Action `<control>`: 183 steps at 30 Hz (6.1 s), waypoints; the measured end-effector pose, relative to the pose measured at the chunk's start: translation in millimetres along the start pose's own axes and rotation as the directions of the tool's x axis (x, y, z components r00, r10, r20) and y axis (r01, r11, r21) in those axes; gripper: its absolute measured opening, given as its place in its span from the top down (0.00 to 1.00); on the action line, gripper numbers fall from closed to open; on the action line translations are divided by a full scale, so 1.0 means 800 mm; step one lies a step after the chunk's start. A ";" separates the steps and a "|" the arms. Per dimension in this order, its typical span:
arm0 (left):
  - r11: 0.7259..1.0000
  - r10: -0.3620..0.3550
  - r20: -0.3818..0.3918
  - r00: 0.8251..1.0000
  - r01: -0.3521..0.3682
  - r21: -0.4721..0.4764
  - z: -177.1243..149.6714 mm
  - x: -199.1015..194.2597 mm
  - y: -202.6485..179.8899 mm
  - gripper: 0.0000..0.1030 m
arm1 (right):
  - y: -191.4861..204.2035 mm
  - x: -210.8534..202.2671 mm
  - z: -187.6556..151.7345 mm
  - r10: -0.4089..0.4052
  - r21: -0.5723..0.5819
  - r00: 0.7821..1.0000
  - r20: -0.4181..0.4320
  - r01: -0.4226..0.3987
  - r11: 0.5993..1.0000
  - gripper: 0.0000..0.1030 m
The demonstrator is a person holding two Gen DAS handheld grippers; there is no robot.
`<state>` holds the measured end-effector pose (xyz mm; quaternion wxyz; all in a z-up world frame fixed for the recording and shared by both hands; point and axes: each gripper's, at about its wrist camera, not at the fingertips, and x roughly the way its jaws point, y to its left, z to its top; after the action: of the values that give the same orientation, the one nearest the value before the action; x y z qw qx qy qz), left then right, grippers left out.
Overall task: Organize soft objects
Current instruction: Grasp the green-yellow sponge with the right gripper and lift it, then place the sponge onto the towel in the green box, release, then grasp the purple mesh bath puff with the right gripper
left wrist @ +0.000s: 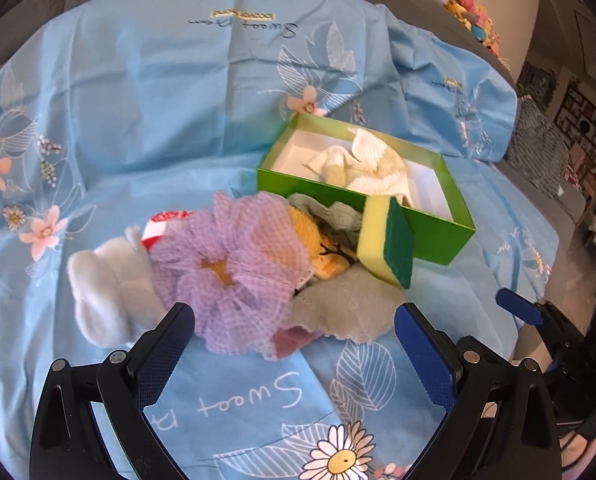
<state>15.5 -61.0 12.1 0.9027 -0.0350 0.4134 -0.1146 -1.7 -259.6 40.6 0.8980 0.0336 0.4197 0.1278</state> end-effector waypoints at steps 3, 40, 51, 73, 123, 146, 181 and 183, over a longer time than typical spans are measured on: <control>0.999 -0.019 0.018 1.000 0.018 0.040 0.002 0.004 -0.015 0.03 | -0.008 0.011 -0.002 0.018 0.019 1.000 0.004 -0.018 1.000 0.01; 0.968 -0.237 -0.123 0.964 0.245 0.056 0.053 0.123 -0.049 0.63 | -0.034 0.119 0.025 0.196 0.055 0.980 -0.047 -0.193 0.980 0.42; 0.954 -0.268 -0.032 0.963 0.270 0.128 0.069 0.065 -0.061 0.64 | -0.024 0.067 0.041 0.207 0.037 0.977 0.053 -0.209 0.977 0.46; 0.970 -0.237 -0.051 0.970 0.239 0.034 0.211 0.154 -0.051 0.64 | -0.063 0.141 0.170 0.149 0.079 0.987 0.064 -0.154 0.985 0.44; 0.997 0.063 0.089 0.994 -0.059 -0.044 0.072 -0.044 0.060 0.01 | -0.017 -0.015 0.088 -0.050 0.033 0.995 0.082 0.047 0.998 0.01; 0.965 -0.104 -0.022 0.994 0.096 -0.245 -0.054 -0.005 0.115 0.01 | 0.083 0.020 0.066 0.246 -0.042 0.969 -0.015 -0.246 0.968 0.01; 0.923 -0.288 0.025 0.957 0.285 -0.259 -0.015 0.071 0.130 0.79 | 0.132 0.163 0.117 0.321 -0.105 0.913 -0.252 -0.356 0.929 0.71; 0.914 -0.297 0.033 0.954 0.294 -0.279 -0.017 0.069 0.133 0.82 | 0.133 0.162 0.114 0.309 -0.117 0.917 -0.251 -0.346 0.931 0.79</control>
<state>59.5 30.0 -54.3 0.8587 -0.2239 0.4199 -0.1902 126.4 -119.2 20.6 0.8094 0.0170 0.4967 0.3129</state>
